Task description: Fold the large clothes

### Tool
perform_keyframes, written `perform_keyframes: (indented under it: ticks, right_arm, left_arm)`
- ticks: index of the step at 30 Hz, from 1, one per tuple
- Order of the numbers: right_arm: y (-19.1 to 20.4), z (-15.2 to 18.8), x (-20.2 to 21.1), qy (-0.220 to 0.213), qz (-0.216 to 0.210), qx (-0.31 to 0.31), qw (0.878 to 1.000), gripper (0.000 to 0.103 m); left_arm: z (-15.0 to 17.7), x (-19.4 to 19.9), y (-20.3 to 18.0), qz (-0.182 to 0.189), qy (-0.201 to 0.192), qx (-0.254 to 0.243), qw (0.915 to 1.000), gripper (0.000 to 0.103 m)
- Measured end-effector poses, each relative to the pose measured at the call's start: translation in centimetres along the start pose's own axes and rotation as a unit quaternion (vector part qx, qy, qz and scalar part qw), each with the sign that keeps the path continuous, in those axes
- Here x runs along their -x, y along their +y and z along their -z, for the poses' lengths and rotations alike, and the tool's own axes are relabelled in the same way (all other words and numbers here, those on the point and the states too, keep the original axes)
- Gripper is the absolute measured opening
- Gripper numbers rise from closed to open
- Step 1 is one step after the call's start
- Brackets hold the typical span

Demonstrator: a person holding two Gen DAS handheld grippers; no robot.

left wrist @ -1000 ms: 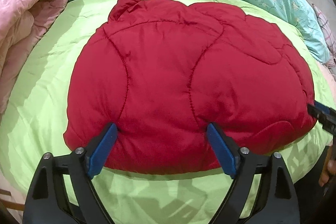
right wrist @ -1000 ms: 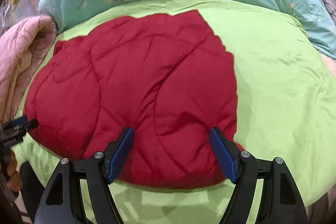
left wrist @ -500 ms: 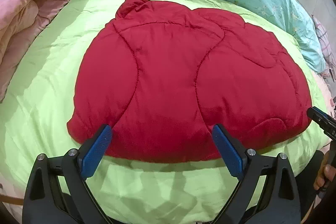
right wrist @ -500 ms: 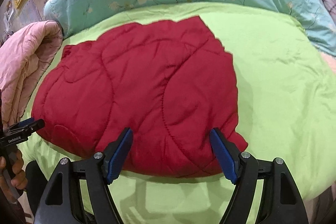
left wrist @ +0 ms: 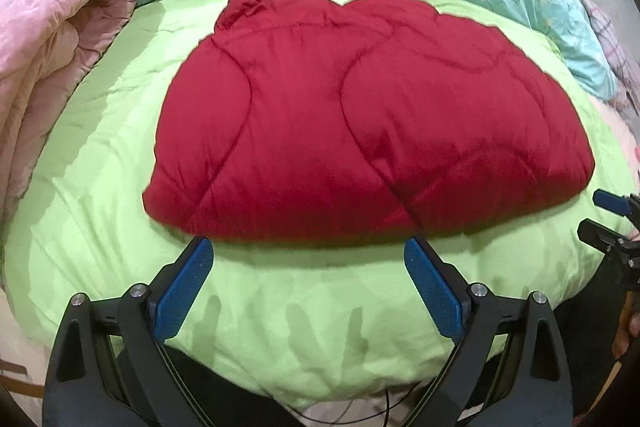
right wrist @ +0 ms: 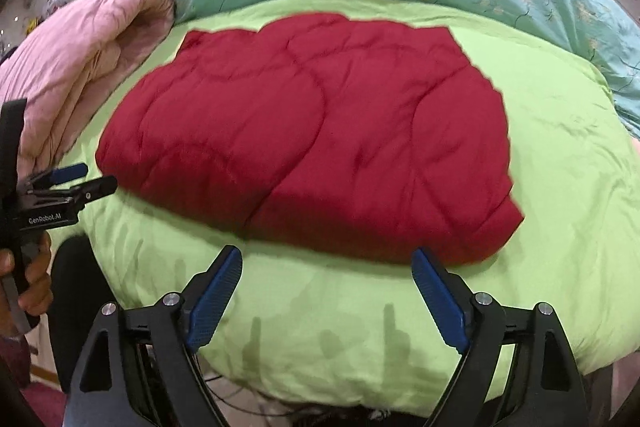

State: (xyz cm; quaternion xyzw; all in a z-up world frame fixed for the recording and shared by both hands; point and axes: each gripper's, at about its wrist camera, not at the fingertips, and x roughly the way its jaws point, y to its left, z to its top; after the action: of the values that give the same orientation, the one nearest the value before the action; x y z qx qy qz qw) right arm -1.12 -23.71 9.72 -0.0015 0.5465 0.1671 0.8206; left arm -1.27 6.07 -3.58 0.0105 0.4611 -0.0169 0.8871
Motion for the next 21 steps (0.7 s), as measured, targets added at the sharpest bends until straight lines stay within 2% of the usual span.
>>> perform_keyframes:
  ticks: [7, 15, 21]
  right_arm:
    - [-0.1, 1.1, -0.2, 0.014, -0.004, -0.003, 1.0, 0.094]
    - [0.9, 0.4, 0.9, 0.003, -0.004, 0.017, 1.0, 0.098]
    - [1.5, -0.5, 0.9, -0.002, -0.014, 0.03, 0.999, 0.1]
  left_arm:
    - [0.9, -0.1, -0.6, -0.005, 0.007, -0.018, 0.9998, 0.097]
    - [-0.8, 2.3, -1.3, -0.022, -0.026, -0.034, 0.9988, 0.097]
    - [-2.1, 2.9, -1.5, -0.041, -0.035, -0.041, 0.9977, 0.097]
